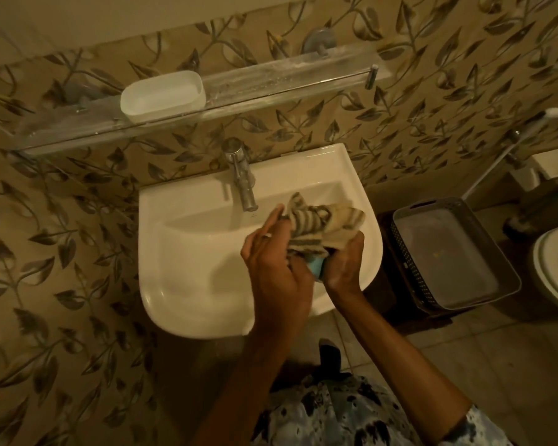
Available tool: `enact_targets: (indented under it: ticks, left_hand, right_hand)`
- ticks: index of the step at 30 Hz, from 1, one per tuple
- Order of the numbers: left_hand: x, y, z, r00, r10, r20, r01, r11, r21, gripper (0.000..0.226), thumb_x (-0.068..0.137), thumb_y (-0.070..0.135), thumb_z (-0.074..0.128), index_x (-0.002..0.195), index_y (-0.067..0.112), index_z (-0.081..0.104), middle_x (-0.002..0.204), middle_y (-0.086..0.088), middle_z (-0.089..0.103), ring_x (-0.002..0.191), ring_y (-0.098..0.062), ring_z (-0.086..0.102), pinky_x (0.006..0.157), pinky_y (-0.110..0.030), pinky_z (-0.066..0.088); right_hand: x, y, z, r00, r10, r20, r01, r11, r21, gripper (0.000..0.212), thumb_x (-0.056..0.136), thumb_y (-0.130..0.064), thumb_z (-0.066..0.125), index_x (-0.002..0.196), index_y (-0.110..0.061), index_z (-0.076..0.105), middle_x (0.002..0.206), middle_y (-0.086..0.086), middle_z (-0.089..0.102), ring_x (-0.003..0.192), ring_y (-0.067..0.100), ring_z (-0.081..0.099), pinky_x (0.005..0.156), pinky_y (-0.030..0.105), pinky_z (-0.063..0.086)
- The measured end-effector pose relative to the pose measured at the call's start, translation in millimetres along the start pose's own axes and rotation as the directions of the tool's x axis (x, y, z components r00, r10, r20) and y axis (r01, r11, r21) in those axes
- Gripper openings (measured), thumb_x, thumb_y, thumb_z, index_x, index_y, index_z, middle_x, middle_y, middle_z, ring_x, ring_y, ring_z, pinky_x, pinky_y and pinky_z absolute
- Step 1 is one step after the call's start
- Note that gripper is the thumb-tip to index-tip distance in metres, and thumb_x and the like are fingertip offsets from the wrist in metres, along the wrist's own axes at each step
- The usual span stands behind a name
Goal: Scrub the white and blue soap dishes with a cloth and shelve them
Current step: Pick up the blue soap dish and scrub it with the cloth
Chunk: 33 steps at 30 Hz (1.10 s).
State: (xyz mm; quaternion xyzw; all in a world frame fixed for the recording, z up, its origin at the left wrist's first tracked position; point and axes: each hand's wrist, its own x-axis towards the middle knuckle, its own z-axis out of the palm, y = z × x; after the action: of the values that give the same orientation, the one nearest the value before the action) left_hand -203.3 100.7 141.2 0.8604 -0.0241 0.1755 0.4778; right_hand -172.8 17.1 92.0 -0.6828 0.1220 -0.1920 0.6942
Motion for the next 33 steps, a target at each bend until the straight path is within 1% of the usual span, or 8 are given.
enact_targets:
  ticks: [4,8,12,15,18,21,28,33]
  left_hand:
    - [23,-22,-11,0.967,-0.252,-0.041,0.249,0.966,-0.071,0.043,0.085,-0.009,0.045,0.126,0.002,0.055,0.118,-0.012,0.064,0.109,-0.022,0.061,0.091,-0.029,0.051]
    - [6,-13,-3,0.971,-0.237,-0.046,0.235,0.971,-0.043,0.044,0.086,-0.005,0.046,0.128,0.006,0.054,0.118,-0.007,0.063,0.109,-0.017,0.059,0.089,-0.037,0.054]
    - [-18,-1,9,0.997,-0.062,0.037,0.061,0.997,0.043,0.055,0.074,-0.003,0.047,0.127,0.011,0.055,0.128,-0.008,0.058,0.125,-0.011,0.038,0.101,-0.048,0.044]
    - [-4,-7,-3,0.96,-0.229,0.16,0.258,0.946,-0.196,0.043,0.082,-0.005,0.049,0.119,0.014,0.06,0.116,-0.005,0.064,0.11,-0.013,0.058,0.09,-0.039,0.054]
    - [27,-32,-26,0.882,-0.427,0.201,0.458,0.673,-0.581,0.038,0.089,-0.012,0.044,0.116,0.009,0.059,0.108,-0.008,0.067,0.102,-0.023,0.063,0.084,-0.033,0.055]
    - [49,-57,-56,0.884,-0.413,0.218,0.419,0.495,-0.761,0.037,0.088,-0.007,0.045,0.103,0.018,0.068,0.099,-0.001,0.072,0.097,-0.02,0.067,0.08,-0.03,0.056]
    - [52,-71,-96,0.985,-0.165,0.055,0.173,0.9,-0.4,0.022,0.074,0.027,0.068,0.094,0.035,0.069,0.1,0.009,0.073,0.091,-0.007,0.069,0.076,-0.018,0.055]
    - [46,-50,-77,1.0,-0.025,-0.014,0.021,0.964,-0.266,0.021,0.077,0.028,0.069,0.093,0.016,0.067,0.081,0.012,0.071,0.076,-0.004,0.069,0.063,-0.016,0.055]
  right_hand:
    - [0,7,0,0.992,0.126,-0.031,-0.123,0.988,0.092,0.037,0.089,-0.026,0.037,0.056,-0.012,0.044,0.05,-0.008,0.05,0.051,0.005,0.047,0.047,0.02,0.035]
    - [4,11,4,0.972,0.234,-0.03,-0.229,0.965,0.125,0.043,0.097,-0.026,0.04,0.056,-0.012,0.043,0.054,0.006,0.046,0.052,0.018,0.047,0.051,0.029,0.037]
    - [0,23,-7,0.997,-0.08,0.018,0.081,0.99,-0.114,0.031,0.092,0.003,0.044,0.064,0.012,0.054,0.062,0.031,0.057,0.058,0.046,0.056,0.054,0.043,0.046]
    - [6,35,-13,0.995,0.09,0.048,-0.072,0.953,-0.296,0.033,0.094,-0.012,0.04,0.074,0.004,0.061,0.079,0.024,0.066,0.077,0.043,0.062,0.069,0.044,0.051]
    - [20,33,-20,0.727,0.679,0.106,-0.674,0.734,-0.078,0.065,0.1,-0.051,0.029,0.078,-0.005,0.07,0.08,0.019,0.07,0.076,0.035,0.066,0.073,0.038,0.054]
    - [26,28,-40,0.514,0.805,0.297,-0.849,0.526,0.044,0.07,0.094,-0.059,0.031,0.066,-0.014,0.077,0.074,0.013,0.073,0.062,0.027,0.07,0.061,0.03,0.054]
    - [28,16,-54,0.496,0.605,0.622,-0.852,0.478,0.215,0.044,0.094,-0.031,0.038,0.1,-0.011,0.076,0.101,0.011,0.074,0.092,0.025,0.072,0.07,0.034,0.059]
    - [21,14,-55,0.543,0.447,0.711,-0.798,0.538,0.271,0.037,0.094,-0.03,0.049,0.123,-0.013,0.065,0.117,0.011,0.069,0.104,0.023,0.068,0.085,0.037,0.058]
